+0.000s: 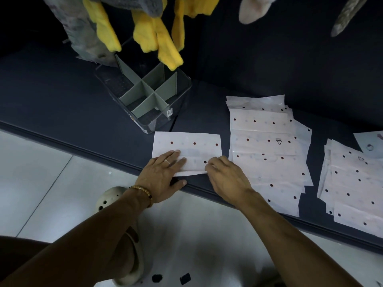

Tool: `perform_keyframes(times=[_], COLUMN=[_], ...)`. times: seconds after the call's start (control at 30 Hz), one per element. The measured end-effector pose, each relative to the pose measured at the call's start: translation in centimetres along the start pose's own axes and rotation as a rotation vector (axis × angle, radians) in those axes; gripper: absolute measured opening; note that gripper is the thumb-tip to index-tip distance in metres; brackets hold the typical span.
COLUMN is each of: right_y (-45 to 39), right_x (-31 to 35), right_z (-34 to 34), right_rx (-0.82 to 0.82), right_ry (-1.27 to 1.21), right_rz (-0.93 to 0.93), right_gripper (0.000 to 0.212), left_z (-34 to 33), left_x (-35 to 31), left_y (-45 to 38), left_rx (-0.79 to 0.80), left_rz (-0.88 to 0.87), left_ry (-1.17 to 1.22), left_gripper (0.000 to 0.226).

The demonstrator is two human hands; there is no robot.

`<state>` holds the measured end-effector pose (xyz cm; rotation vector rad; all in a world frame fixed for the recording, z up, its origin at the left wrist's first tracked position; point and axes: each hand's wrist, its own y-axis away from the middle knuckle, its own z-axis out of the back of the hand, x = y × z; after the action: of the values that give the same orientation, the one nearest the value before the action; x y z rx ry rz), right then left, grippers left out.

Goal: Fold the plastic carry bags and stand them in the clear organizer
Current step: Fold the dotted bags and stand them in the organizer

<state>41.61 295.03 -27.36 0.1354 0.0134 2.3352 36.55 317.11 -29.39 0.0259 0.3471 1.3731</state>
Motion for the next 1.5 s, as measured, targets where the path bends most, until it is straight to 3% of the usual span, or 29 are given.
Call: perform_keyframes(times=[0.1, 0.2, 0.3, 0.37, 0.43, 0.63, 0.77, 0.87, 1.07, 1.13, 1.2, 1.3, 1.33, 1.43, 1.5], right_y=[-0.3, -0.2, 0.4, 0.3, -0.4, -3.0, -4.3, -5.0, -5.5, -5.4, -5.4, -5.4, -5.3, -5.2, -4.9], right_x=[-0.1, -0.6, -0.9, -1.2, -1.4, -1.4, -1.7, -2.0, -1.7, -1.6, -1.4, -1.1, -0.9, -0.4, 0.3], right_z=[0.6, 1.2, 1.2, 0.9, 0.5, -0.2, -0.5, -0.7, -0.9, -0.9, -0.8, -0.8, -0.7, -0.3, -0.4], right_rx=[-0.044, 0.032, 0.107, 0.039, -0.045, -0.085, -0.072, -0.068, -0.082, -0.097, -0.109, -0.121, -0.119, -0.159, -0.223], right_ry=[-0.211, -0.359, -0.474, -0.581, -0.644, -0.555, -0.443, -0.362, -0.370, -0.387, -0.384, -0.362, -0.353, -0.298, -0.142], right_rz=[-0.148, -0.251, -0.350, -0.442, -0.559, -0.771, -0.755, -0.747, -0.808, -0.822, -0.828, -0.818, -0.814, -0.810, -0.712], right_gripper=[0.017, 0.004, 0.016, 0.012, 0.009, 0.019, 0.014, 0.013, 0.020, 0.021, 0.021, 0.020, 0.020, 0.018, 0.024], left_z=[0.6, 1.7, 2.9, 3.4, 3.7, 3.7, 3.1, 2.9, 2.7, 2.8, 2.5, 1.3, 0.9, 0.2, 0.0], left_x=[0.2, 0.2, 0.0, 0.1, 0.5, 1.7, 1.9, 2.1, 2.9, 2.7, 2.7, 3.4, 3.7, 4.7, 5.2], left_y=[0.0, -0.1, 0.2, 0.2, 0.2, -1.3, -2.5, -3.1, -3.1, -2.6, -2.0, -1.1, -0.8, -0.2, -0.4], left_rx=[-0.013, -0.027, 0.048, 0.089, 0.020, -0.108, -0.113, -0.129, -0.135, -0.239, -0.372, -0.281, -0.233, -0.167, -0.106], left_rz=[-0.017, -0.014, 0.048, 0.078, 0.145, 0.528, 0.726, 0.775, 0.717, 0.682, 0.520, 0.097, 0.036, 0.007, -0.007], left_ry=[0.029, 0.158, 0.238, 0.270, 0.377, 0.382, 0.333, 0.266, 0.124, 0.119, 0.091, -0.007, 0.008, 0.053, 0.057], left_gripper=[0.053, 0.043, 0.037, 0.033, 0.025, 0.028, 0.043, 0.046, 0.041, 0.038, 0.037, 0.046, 0.051, 0.054, 0.054])
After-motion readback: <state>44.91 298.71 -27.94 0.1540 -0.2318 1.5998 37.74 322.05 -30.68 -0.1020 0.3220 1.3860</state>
